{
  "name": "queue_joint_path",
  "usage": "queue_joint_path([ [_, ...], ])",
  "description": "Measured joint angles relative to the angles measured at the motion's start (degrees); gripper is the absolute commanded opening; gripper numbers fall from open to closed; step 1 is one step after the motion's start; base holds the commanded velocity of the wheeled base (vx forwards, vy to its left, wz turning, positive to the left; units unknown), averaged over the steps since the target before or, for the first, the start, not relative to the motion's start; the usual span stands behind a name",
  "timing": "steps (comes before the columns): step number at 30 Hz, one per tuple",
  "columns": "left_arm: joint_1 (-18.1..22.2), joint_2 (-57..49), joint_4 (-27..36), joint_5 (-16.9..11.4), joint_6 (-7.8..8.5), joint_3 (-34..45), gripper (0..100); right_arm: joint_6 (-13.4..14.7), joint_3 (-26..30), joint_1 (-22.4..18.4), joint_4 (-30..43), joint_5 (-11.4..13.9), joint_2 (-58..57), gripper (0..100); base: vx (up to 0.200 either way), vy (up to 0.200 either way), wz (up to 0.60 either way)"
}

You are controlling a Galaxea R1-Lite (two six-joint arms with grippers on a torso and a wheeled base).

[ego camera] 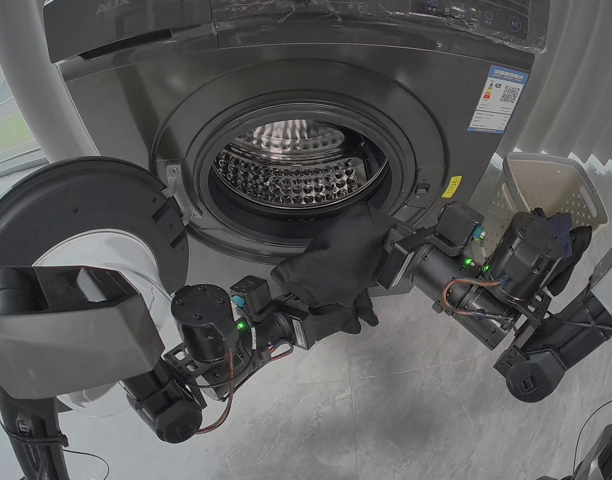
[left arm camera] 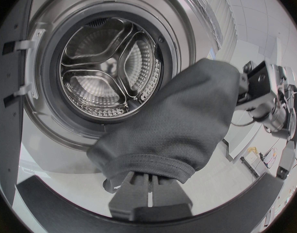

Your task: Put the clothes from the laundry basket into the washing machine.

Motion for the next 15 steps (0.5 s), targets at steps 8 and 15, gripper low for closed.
queue_joint_path([
  [8,0.6,-6.7,0.0,-0.1,-0.35,2.7,0,0.7,0.2,0.0,0.1,-1.3,0.6,0,0.0,0.0,0.0],
  [15,1.5,-10.0,0.0,-0.3,-0.4,5.0,0,0.8,1.0,0.1,0.0,-1.4,0.9,0,0.0,0.0,0.0],
])
